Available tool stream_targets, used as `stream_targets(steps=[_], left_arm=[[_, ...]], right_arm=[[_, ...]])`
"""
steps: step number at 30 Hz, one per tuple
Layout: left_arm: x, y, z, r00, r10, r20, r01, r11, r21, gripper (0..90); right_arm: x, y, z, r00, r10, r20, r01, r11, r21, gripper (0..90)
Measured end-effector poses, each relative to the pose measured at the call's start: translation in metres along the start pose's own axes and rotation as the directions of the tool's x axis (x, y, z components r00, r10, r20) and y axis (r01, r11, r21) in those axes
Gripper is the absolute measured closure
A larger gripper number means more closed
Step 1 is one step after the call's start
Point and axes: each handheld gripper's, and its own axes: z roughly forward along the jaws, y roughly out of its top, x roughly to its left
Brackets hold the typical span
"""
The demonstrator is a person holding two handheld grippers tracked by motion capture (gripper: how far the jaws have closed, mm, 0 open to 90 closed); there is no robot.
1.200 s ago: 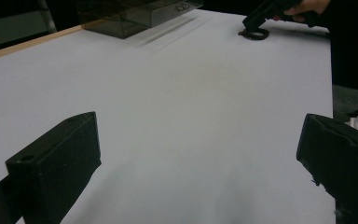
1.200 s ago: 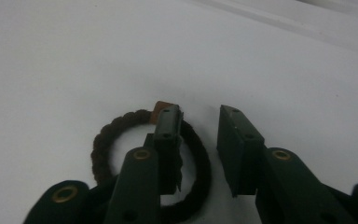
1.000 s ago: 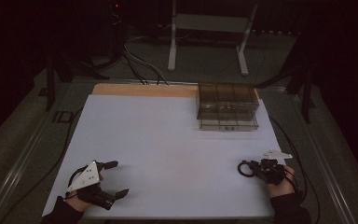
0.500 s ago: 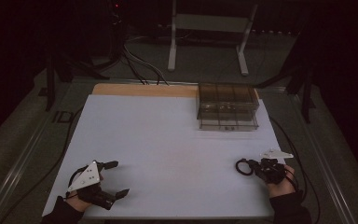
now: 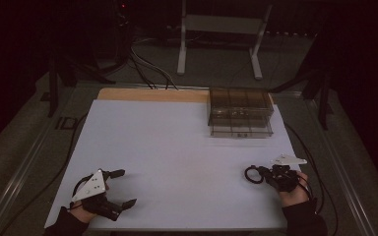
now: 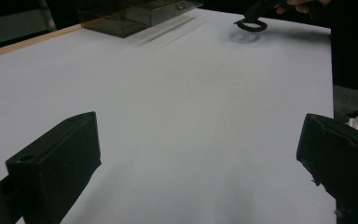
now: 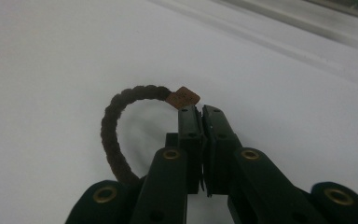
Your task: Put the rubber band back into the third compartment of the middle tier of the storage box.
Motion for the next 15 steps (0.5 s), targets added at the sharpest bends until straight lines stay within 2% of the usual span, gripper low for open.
stream_targets(steps=[15], left_arm=[[0.0, 0.0, 0.001, 1.0, -0.003, 0.004, 0.003, 1.0, 0.002, 0.3]], right_arm=[[0.003, 0.015, -0.002, 0.9999, -0.014, -0.006, 0.013, 1.0, -0.011, 86.6]])
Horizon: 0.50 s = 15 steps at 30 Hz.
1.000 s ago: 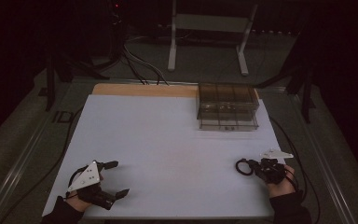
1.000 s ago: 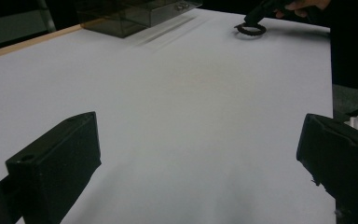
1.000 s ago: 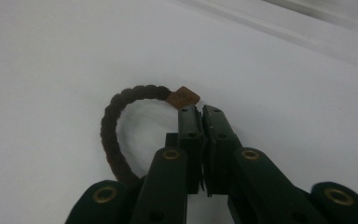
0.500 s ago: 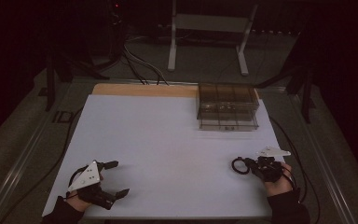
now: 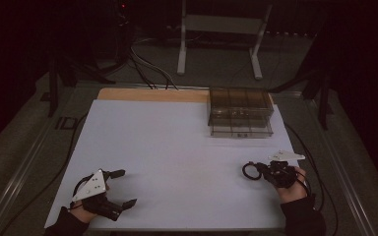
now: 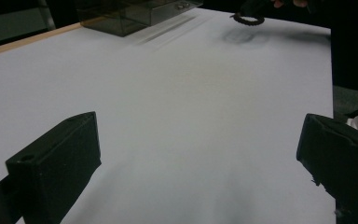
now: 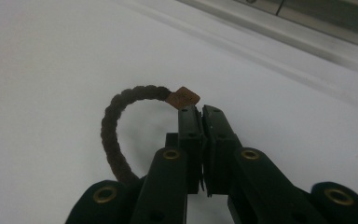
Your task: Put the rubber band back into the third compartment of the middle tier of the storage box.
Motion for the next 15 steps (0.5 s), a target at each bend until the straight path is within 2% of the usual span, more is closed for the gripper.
stream_targets(steps=[15], left_arm=[[0.0, 0.0, 0.0, 1.0, -0.001, -0.003, 0.001, 1.0, 0.002, 0.3]], right_arm=[[-0.001, 0.026, -0.001, 0.9995, -0.031, 0.009, 0.031, 0.999, -0.024, 86.6]])
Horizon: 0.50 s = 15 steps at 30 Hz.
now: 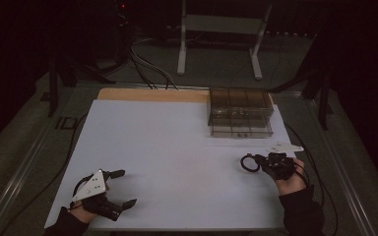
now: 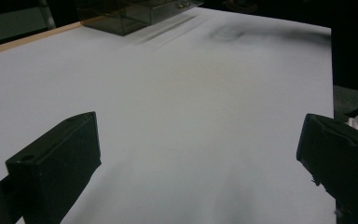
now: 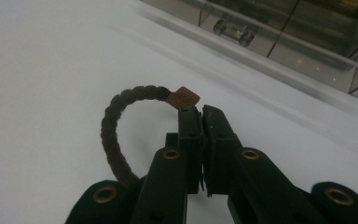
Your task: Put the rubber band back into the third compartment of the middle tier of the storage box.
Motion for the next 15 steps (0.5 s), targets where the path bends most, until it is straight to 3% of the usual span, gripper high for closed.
stream_targets(steps=[15], left_arm=[[0.0, 0.0, 0.0, 1.0, -0.002, -0.001, 0.002, 1.0, 0.0, 0.3]], right_arm=[[-0.005, 0.02, -0.001, 0.9997, -0.018, 0.013, 0.019, 1.0, -0.016, 86.5]])
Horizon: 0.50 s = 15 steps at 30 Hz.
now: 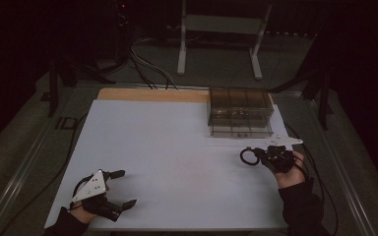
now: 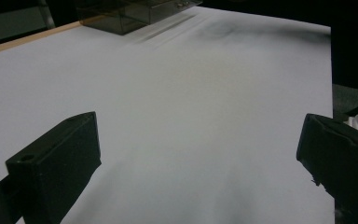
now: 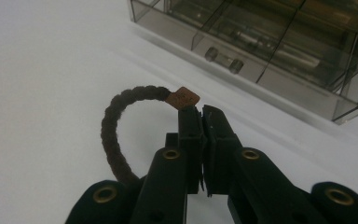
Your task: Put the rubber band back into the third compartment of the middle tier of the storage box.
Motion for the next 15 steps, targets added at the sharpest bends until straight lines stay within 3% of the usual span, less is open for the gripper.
stream_targets(steps=[15], left_arm=[[0.0, 0.0, 0.0, 1.0, 0.003, 0.002, -0.003, 1.0, 0.002, 0.3]], right_arm=[[-0.009, 0.017, -0.006, 0.9996, -0.007, 0.029, 0.007, 1.0, -0.013, 86.5]])
